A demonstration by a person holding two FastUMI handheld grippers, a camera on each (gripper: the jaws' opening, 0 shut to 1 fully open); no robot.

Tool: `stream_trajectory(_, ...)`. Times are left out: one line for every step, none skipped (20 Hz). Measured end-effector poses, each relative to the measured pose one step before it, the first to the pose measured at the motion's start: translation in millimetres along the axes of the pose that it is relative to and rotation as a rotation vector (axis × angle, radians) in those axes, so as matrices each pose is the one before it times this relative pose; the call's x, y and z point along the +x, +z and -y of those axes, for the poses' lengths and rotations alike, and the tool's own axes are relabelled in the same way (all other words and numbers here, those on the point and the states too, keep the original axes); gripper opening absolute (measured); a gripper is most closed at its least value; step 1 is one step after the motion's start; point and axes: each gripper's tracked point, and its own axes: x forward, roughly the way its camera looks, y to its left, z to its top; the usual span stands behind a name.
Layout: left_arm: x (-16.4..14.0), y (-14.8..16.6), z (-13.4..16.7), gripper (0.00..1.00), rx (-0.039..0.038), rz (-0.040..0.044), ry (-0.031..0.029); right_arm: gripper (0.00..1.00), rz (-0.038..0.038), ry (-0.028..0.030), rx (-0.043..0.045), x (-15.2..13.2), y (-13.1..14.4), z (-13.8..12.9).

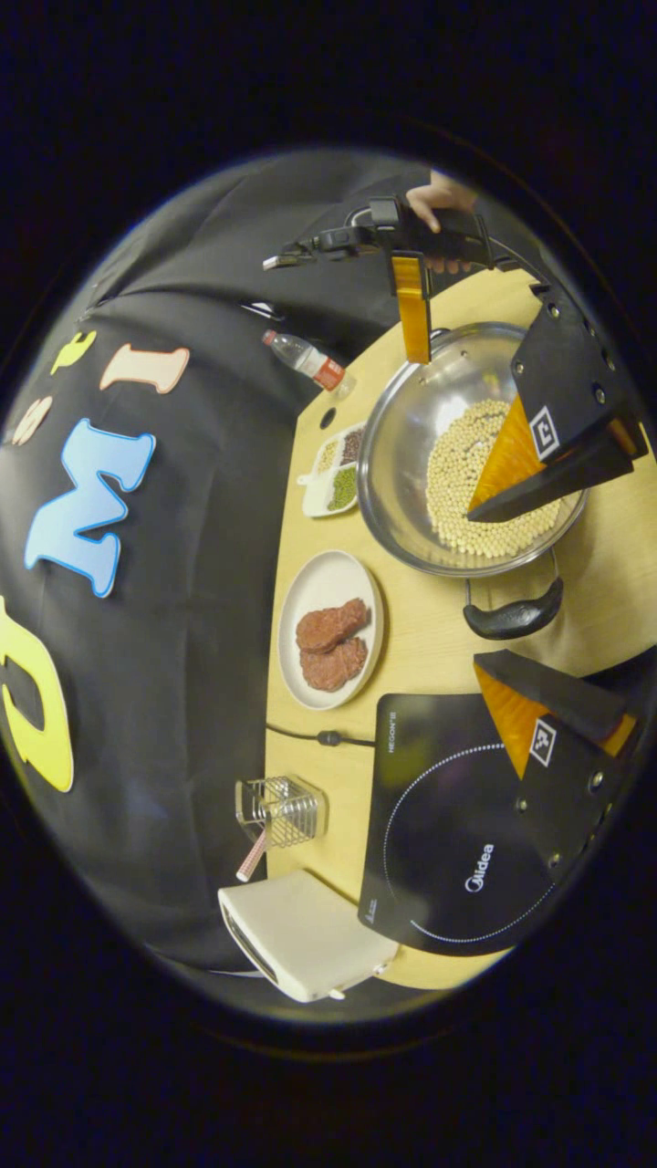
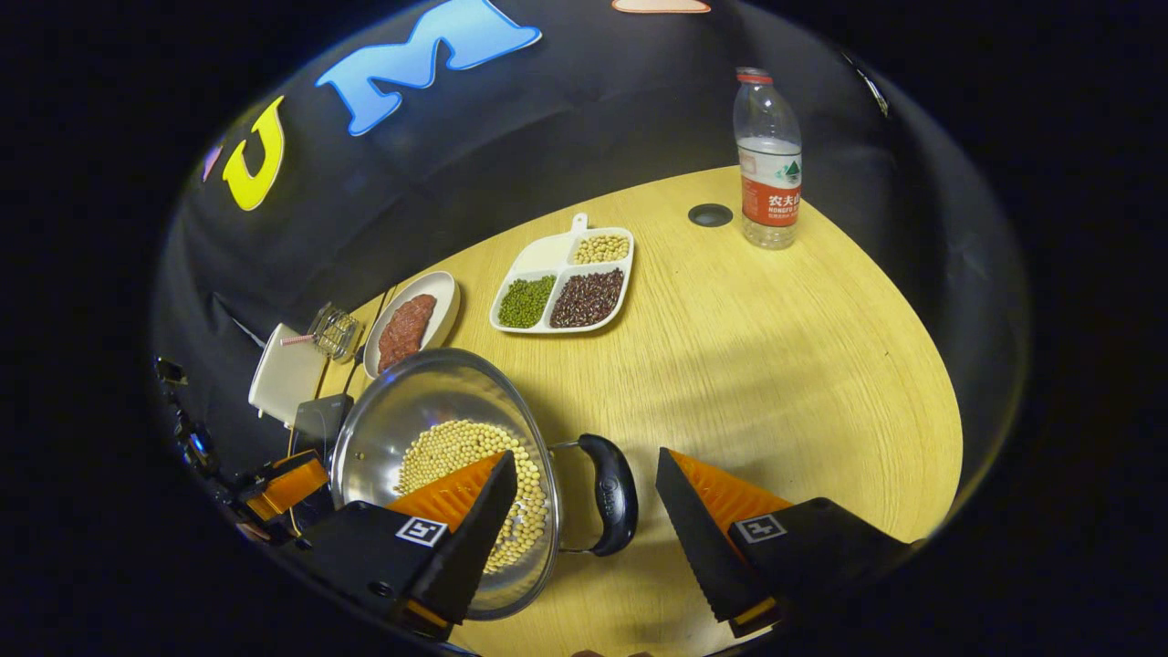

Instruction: First push the handle of the pot to place it horizontally, then grasp the pot with both hands and set it on the induction cooktop.

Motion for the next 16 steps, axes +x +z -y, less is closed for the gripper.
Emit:
stream_trajectory(4.79, -3.37, -1.7, 0.86, 0.0017, -0.00706, -0.00329, 0.98, -0.00565, 0.00517, -0.00573, 4.68, -2.03, -0.47)
stream_trajectory(5.93, -2.65, -1.68, 0.82, 0.00039, -0.00532, -0.00513, 0.98, -0.00727, 0.00618, -0.00274, 4.34, -3.35, -2.06)
stream_trajectory(5.25, -2.15, -1.1, 0.82, -0.00114, -0.00525, -0.00223, 0.98, -0.00566, 0.00658, -0.00201, 3.92, -2.42, -2.23)
stream_trajectory(4.5, -1.65, -0.26, 0.84, -0.00249, -0.00684, -0.00583, 0.98, -0.00221, 0.00786, -0.0038, 3.02, -1.5, -2.94)
stream_trajectory(2.82, -1.44, 1.25, 0.86, -0.00292, -0.00367, -0.00617, 0.98, 0.00134, 0.00358, -0.00567, 3.82, -1.08, -1.65)
stream_trajectory(3.01, -1.97, 1.03, 0.87, -0.00195, -0.0059, -0.00593, 0.98, -0.00091, -0.00021, -0.00644, 3.67, -2.18, -0.9)
stream_trajectory(3.25, -2.42, 0.73, 0.87, 0.00043, -0.01174, -0.00517, 0.98, -0.00361, 0.00028, -0.00529, 3.37, -2.27, -0.62)
stream_trajectory(3.67, -2.06, 0.9, 0.86, 0.00403, -0.01013, -0.00404, 0.98, -0.00221, 0.0043, -0.0054, 1.9, -2.11, -1.12)
stream_trajectory(4.75, -4.42, 0.34, 0.82, 0.00069, -0.01922, 0.00221, 0.98, -0.00128, -0.00315, -0.00816, 3.05, -1.34, 0.68)
stream_trajectory(1.25, -2.66, -1.61, 0.82, -0.00043, -0.01403, 0.0098, 0.96, -0.00193, -0.00181, -0.00727, 2.71, -1.66, 0.89)
stream_trajectory(3.3, 0.44, -4.79, 0.74, 0.00199, 0.00128, 0.01395, 0.96, -0.00076, -0.00203, -0.00417, 1.69, -0.7, 0.67)
stream_trajectory(2.88, -1.54, 2.28, 0.72, -0.00273, -0.00126, -0.00499, 0.96, 0.0009, -0.00717, -0.00267, 1.42, -0.74, 1.01)
stream_trajectory(1.24, -0.33, 0.6, 0.66, -0.00417, -0.0023, -0.01118, 0.8, 0.00712, -0.00032, -0.00355, 1.21, 1.35, 1.93)
stream_trajectory(0.22, -0.84, 0.06, 0.64, -0.00355, -0.00213, -0.00701, 0.77, 0.0021, 0.00692, 0.00006, 0.88, -0.25, -2.09)
stream_trajectory(0.16, -1.16, 0.09, 0.63, -0.00456, -0.00283, -0.00473, 0.78, 0.00153, -0.01201, -0.00541, 0.71, -0.01, 2.66)
stream_trajectory(0.87, -1.77, 0.32, 0.65, -0.00009, -0.00786, -0.00588, 0.85, 0.00743, -0.03241, -0.01314, 1.04, -0.26, 8.65)
